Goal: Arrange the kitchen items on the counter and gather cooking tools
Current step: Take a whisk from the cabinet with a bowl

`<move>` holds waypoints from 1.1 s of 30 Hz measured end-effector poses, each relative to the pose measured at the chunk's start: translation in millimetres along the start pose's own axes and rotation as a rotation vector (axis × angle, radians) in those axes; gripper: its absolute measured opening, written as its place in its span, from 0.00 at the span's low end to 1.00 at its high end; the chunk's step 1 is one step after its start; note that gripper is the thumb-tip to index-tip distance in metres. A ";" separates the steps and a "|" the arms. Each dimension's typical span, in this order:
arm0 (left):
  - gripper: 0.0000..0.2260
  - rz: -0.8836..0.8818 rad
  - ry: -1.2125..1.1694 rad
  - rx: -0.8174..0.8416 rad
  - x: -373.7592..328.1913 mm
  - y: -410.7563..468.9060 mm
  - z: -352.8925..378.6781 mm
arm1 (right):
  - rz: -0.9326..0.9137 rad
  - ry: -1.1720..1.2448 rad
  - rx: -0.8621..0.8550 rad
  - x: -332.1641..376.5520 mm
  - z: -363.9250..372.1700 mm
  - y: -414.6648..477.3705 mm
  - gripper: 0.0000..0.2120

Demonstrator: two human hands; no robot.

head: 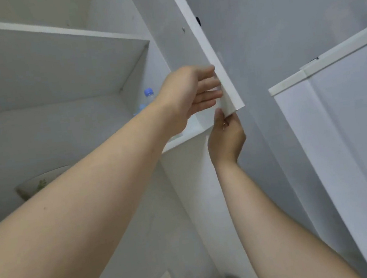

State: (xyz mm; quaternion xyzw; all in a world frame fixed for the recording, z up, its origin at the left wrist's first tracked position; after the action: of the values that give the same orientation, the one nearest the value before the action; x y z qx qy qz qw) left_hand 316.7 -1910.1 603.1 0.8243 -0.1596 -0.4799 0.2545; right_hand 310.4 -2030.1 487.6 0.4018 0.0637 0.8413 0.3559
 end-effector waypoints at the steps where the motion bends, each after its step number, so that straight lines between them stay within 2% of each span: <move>1: 0.11 0.028 0.032 0.021 -0.1 5.2 2.1 | 0.016 0.020 -0.033 -0.9 -1.9 6.4 0.13; 5: 0.04 0.193 0.267 -0.037 10.4 18.1 -4.3 | 0.070 0.078 -0.144 -9.2 -1.4 27.8 0.17; 7: 0.04 0.264 0.539 -0.054 21.5 20.2 -15.5 | 0.071 0.076 -0.177 -11.2 0.3 36.0 0.17; 9: 0.08 0.329 0.874 -0.095 32.3 19.5 -27.9 | 0.074 0.046 -0.197 -16.3 2.8 44.5 0.18; 11: 0.13 0.333 1.043 -0.139 41.8 16.7 -39.2 | 0.101 0.025 -0.194 -23.9 6.4 50.8 0.17; 13: 0.15 0.302 1.094 -0.130 52.3 14.3 -45.7 | 0.134 0.033 -0.163 -29.9 10.7 52.8 0.16; 18: 0.17 0.278 1.179 -0.090 69.4 14.3 -57.3 | 0.195 0.080 -0.038 -42.6 24.3 59.6 0.23; 21: 0.19 0.267 1.217 -0.085 75.8 12.7 -64.9 | 0.248 0.098 0.002 -52.3 28.6 64.7 0.23; 28: 0.20 0.252 1.326 -0.105 84.3 4.6 -75.3 | 0.250 0.116 -0.036 -52.2 30.1 56.0 0.25; 31: 0.20 0.271 1.343 -0.213 79.3 -0.9 -88.5 | 0.267 0.220 -0.077 -43.0 38.3 26.3 0.24; 33: 0.21 0.303 1.213 -0.405 65.4 -8.3 -104.3 | 0.214 0.324 -0.058 -32.2 47.5 -1.3 0.21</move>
State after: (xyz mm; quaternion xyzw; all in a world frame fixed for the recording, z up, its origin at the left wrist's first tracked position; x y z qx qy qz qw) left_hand 439.8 -1908.8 594.7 0.8529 -0.0087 0.0905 0.5140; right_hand 359.0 -2058.6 498.6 0.2553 0.0528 0.9294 0.2612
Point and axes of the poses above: each hand's wrist, its own y-axis towards the middle knuckle, its own z-axis out of the palm, x = y × z, the point moved 3 cm from there along y, towards the middle knuckle, and after that the axes turned 4 degrees about z, right-handed, at the moved point
